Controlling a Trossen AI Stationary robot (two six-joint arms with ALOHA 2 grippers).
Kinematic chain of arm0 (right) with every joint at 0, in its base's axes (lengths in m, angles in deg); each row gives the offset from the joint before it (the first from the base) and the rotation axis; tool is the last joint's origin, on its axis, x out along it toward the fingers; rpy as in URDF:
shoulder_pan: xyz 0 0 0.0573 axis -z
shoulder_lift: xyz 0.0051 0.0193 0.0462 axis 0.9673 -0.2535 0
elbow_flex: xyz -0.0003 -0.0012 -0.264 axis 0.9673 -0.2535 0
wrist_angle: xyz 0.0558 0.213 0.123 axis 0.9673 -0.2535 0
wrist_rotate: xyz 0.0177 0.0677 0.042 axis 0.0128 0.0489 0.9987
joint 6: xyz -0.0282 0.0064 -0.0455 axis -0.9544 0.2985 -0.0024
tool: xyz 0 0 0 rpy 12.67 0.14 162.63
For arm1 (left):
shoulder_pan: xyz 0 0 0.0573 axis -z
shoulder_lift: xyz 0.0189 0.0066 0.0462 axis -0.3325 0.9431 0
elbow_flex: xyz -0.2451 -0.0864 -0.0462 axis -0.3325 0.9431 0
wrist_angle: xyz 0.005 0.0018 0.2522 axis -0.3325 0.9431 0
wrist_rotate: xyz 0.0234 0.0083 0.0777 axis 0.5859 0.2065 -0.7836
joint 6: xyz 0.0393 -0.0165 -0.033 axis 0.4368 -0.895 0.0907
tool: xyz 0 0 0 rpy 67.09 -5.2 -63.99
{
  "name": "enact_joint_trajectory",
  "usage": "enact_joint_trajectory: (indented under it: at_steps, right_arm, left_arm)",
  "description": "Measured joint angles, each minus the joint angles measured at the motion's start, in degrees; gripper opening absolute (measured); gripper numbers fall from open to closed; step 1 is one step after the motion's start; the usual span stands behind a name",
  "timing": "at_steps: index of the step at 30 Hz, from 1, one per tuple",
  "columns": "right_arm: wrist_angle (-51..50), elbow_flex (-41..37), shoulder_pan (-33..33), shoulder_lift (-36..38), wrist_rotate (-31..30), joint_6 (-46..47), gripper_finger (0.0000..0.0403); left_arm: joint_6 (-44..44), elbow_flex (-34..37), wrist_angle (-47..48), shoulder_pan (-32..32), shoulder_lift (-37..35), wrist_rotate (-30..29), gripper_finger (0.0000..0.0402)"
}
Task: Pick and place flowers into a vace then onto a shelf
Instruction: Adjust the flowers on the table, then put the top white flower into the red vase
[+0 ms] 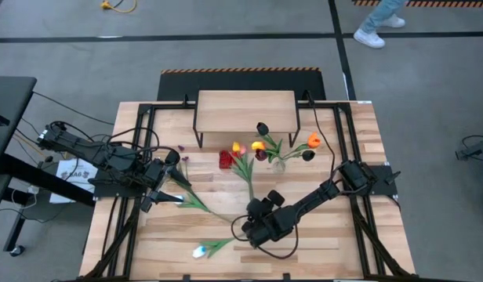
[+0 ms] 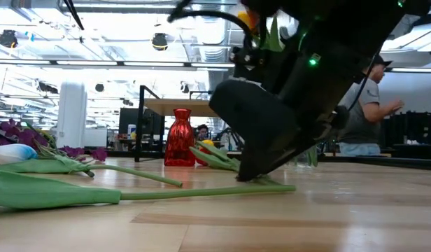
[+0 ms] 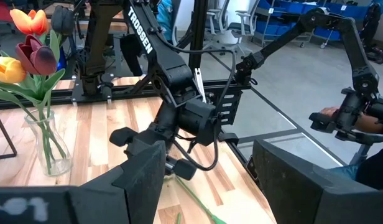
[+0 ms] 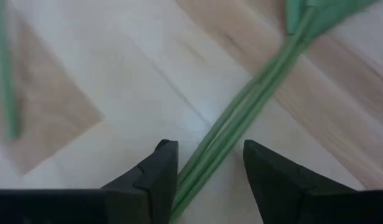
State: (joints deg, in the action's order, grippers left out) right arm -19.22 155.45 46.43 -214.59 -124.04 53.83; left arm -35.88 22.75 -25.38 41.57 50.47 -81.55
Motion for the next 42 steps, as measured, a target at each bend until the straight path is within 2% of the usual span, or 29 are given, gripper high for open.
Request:
enact_joint_trajectory:
  at_steps: [4, 9, 14, 20, 24, 36, 42]
  right_arm:
    - [-0.9, -0.1, -0.3, -0.1, -2.0, 1.9, 0.0167]
    - [0.3, 1.8, -1.1, -0.3, -10.4, -0.1, 0.0166]
    - [1.7, 4.0, -0.3, -0.2, -16.9, -5.7, 0.0182]
    - [4.4, 4.1, 2.8, -0.2, -17.0, -9.5, 0.0213]
    - [4.5, 4.1, 5.0, -0.2, -17.3, -8.1, 0.0221]
    - [4.6, 4.1, 8.8, -0.2, -15.4, -5.1, 0.0197]
    - [4.5, 2.3, 10.0, -0.2, -13.0, -4.2, 0.0198]
  left_arm:
    - [0.0, 0.0, 0.0, 0.0, 0.0, 0.0, 0.0232]
    - [0.0, 0.0, 0.0, 0.0, 0.0, 0.0, 0.0232]
    - [-1.6, 0.0, -0.3, 0.0, 0.0, 0.2, 0.0231]
    - [-3.5, -0.4, -1.6, 0.0, -1.5, 5.8, 0.0232]
    - [-3.3, -1.6, -0.2, 0.0, -3.2, 6.1, 0.0232]
    - [-1.9, -2.9, 3.3, 0.0, -7.7, 5.6, 0.0232]
    - [-2.0, -2.9, 4.1, 0.0, -7.8, 5.6, 0.0232]
